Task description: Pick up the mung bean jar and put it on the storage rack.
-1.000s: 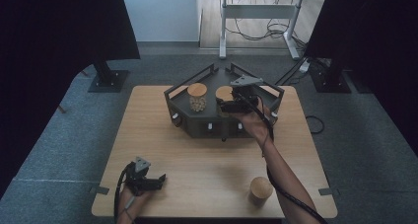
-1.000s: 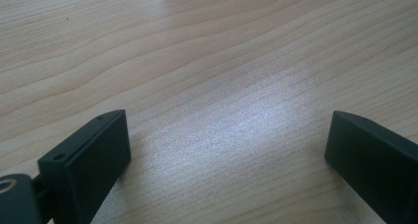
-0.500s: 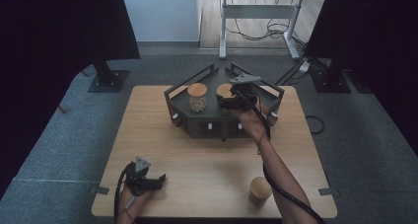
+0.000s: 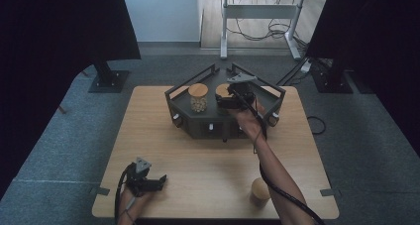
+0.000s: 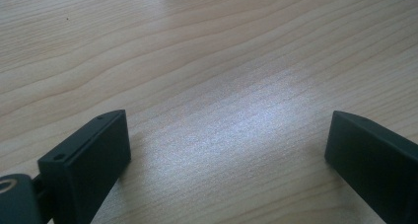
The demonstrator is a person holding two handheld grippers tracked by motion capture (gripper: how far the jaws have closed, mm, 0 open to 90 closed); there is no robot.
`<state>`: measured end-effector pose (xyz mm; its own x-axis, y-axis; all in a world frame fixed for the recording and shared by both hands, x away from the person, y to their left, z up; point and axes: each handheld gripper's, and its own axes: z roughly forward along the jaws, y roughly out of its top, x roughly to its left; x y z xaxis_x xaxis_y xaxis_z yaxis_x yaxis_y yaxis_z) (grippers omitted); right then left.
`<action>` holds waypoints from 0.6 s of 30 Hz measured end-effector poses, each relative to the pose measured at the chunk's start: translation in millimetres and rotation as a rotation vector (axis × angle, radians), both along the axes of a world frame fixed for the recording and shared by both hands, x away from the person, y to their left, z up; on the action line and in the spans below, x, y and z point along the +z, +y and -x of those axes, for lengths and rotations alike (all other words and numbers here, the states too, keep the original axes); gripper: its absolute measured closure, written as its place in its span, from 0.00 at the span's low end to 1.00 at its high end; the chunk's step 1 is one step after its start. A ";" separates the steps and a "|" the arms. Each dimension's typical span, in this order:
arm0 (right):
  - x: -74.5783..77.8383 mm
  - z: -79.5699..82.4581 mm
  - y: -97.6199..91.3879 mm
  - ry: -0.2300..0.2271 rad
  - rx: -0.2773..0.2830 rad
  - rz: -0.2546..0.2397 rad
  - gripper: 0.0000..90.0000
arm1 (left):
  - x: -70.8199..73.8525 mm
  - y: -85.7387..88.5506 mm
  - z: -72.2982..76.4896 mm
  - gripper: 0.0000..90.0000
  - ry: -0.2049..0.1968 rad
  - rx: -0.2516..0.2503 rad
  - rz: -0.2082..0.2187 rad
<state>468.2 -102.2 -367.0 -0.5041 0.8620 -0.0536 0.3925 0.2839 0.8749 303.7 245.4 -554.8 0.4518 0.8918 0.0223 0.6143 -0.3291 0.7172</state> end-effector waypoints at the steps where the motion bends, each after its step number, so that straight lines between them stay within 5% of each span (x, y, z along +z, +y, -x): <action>1: -0.5 -0.2 0.6 -0.001 -0.004 0.002 0.26 | 0.0 0.0 0.0 0.04 0.000 0.000 0.000; 18: -9.4 -4.9 3.0 0.015 -0.015 0.002 0.26 | 0.0 0.0 0.1 0.04 0.001 0.000 0.001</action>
<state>473.0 -99.2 -376.4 -0.4918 0.8694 -0.0475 0.4098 0.2792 0.8684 303.7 245.4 -554.8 0.4521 0.8917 0.0214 0.6149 -0.3290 0.7167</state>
